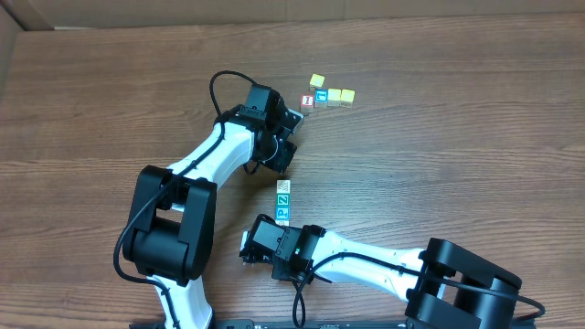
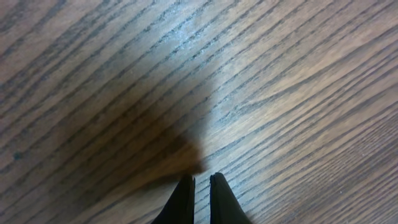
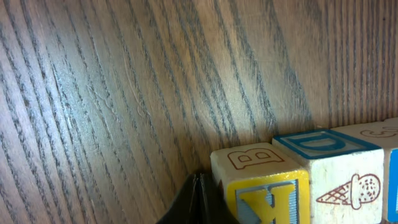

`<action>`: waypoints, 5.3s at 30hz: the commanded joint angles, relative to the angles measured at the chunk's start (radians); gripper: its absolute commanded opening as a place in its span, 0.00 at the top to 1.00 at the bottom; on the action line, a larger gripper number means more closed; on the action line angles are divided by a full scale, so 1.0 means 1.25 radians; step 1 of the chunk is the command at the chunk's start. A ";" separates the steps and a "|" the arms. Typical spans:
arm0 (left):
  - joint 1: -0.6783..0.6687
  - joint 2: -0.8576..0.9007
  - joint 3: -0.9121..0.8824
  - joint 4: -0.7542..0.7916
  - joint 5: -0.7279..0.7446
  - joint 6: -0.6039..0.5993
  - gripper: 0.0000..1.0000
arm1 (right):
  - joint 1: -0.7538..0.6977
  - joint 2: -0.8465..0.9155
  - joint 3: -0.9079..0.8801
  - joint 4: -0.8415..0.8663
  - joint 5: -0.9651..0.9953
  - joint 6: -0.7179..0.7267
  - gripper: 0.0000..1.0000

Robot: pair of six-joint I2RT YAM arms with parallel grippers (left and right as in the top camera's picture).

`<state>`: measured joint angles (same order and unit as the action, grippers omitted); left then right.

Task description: Flip 5 blocks

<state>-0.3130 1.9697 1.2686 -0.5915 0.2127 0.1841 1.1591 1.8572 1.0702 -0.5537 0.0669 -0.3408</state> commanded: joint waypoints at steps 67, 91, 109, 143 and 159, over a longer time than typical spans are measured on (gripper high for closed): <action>0.031 0.005 0.022 -0.066 0.076 0.063 0.96 | -0.041 0.002 -0.018 0.030 -0.034 -0.003 0.89; 0.326 -0.002 0.387 -0.337 0.049 -0.338 0.81 | -0.318 -0.162 0.219 -0.266 -0.162 0.212 0.37; 0.360 -0.002 0.379 -0.365 0.055 -0.357 0.00 | -0.856 -0.156 0.218 -0.316 -0.181 0.360 0.00; 0.358 -0.002 0.379 -0.364 0.054 -0.357 0.00 | -0.902 -0.156 0.218 -0.316 -0.181 0.360 0.00; 0.358 -0.002 0.379 -0.364 0.055 -0.357 0.00 | -0.902 -0.163 0.218 -0.316 -0.181 0.360 0.00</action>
<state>0.1371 1.9697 1.7397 -1.0504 0.2764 -0.2600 0.0341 1.6711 1.3304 -0.9524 -0.1532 0.1047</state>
